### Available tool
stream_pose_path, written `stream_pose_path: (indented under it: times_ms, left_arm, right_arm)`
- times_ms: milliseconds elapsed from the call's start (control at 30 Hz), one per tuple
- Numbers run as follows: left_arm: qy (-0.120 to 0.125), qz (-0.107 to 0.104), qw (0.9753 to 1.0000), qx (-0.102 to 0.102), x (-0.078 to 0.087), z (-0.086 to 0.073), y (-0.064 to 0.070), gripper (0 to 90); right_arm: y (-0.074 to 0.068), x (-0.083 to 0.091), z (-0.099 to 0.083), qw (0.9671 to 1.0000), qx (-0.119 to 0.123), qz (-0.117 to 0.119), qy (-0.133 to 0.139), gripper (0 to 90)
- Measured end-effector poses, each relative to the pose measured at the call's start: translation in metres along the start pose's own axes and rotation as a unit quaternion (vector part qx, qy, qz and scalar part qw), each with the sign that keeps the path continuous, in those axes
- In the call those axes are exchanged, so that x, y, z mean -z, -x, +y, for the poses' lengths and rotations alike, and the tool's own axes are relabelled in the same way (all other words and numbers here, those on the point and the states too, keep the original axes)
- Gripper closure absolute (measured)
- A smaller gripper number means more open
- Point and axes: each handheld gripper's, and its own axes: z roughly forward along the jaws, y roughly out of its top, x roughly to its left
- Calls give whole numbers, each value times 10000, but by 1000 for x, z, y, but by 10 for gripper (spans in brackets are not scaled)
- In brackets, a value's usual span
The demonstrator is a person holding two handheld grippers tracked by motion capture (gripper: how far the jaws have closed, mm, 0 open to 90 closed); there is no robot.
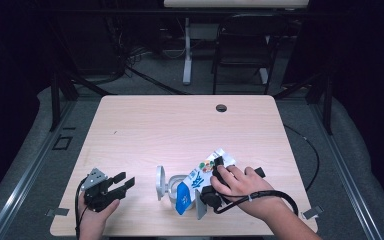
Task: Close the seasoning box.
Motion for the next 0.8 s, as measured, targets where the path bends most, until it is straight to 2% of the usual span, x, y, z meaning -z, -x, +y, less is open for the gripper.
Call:
stream_pose_path:
  times_ms: [300,800]
  left_arm:
    - [10,3,10000,6,0,0,0,535]
    - [4,-7,10000,7,0,0,0,536]
  right_arm:
    - [1,1,1,10000,71,-34,-54,748]
    - [1,2,2,10000,43,-55,-1,770]
